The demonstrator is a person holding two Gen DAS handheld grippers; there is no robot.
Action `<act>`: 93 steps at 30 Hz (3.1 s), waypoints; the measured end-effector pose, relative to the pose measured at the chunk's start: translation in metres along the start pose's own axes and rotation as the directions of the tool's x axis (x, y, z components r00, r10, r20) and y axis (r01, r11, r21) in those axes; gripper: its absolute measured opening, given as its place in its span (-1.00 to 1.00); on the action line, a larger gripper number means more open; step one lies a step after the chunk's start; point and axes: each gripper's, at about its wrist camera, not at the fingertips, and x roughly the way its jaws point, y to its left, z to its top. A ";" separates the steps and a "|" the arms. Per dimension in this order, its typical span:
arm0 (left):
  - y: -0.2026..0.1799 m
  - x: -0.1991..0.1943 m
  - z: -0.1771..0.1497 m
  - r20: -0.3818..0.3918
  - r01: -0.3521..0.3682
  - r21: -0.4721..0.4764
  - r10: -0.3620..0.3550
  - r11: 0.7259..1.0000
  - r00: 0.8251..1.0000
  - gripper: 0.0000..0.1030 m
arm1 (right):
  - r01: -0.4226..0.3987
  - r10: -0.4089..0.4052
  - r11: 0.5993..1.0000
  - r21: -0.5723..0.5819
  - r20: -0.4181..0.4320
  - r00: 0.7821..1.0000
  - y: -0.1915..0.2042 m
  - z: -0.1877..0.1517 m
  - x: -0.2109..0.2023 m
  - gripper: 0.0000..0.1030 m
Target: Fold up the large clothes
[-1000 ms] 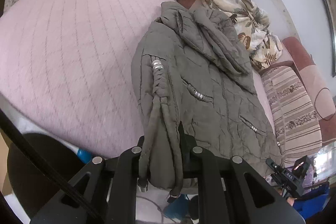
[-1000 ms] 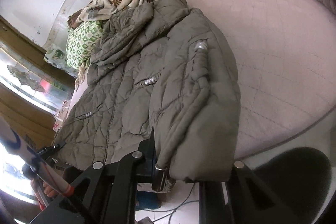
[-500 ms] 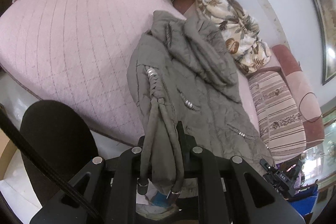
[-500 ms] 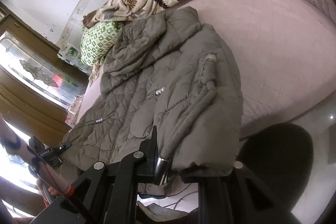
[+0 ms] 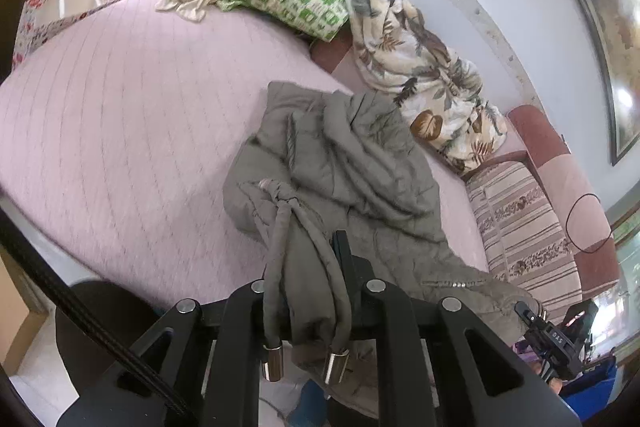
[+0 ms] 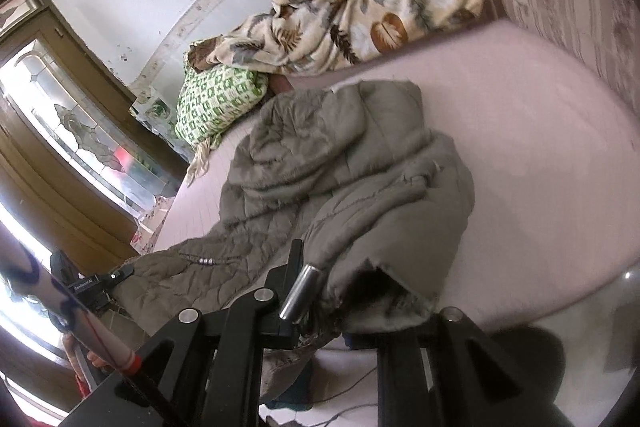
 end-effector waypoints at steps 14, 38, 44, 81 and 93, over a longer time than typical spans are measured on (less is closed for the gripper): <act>-0.043 0.026 0.068 0.071 -0.063 0.065 0.058 0.996 0.996 -0.73 | 0.038 -0.033 0.997 -0.064 0.073 0.997 0.029 0.075 0.022 -0.70; -0.086 0.118 0.148 0.121 -0.301 0.184 0.282 0.936 0.952 -0.72 | 0.132 -0.132 0.991 0.003 0.048 0.990 0.019 0.187 0.118 -0.69; -0.089 0.136 0.154 0.134 -0.341 0.209 0.319 0.916 0.938 -0.72 | 0.168 -0.168 0.986 0.000 0.028 0.985 0.014 0.200 0.143 -0.69; -0.054 0.307 0.216 -0.036 -0.461 0.211 0.478 0.862 0.878 -0.71 | 0.323 -0.319 0.946 0.020 -0.101 0.942 -0.044 0.237 0.293 -0.65; -0.025 0.317 0.222 -0.107 -0.341 0.091 0.349 0.936 0.931 -0.54 | 0.312 -0.303 0.947 0.074 -0.113 0.946 -0.060 0.235 0.313 -0.52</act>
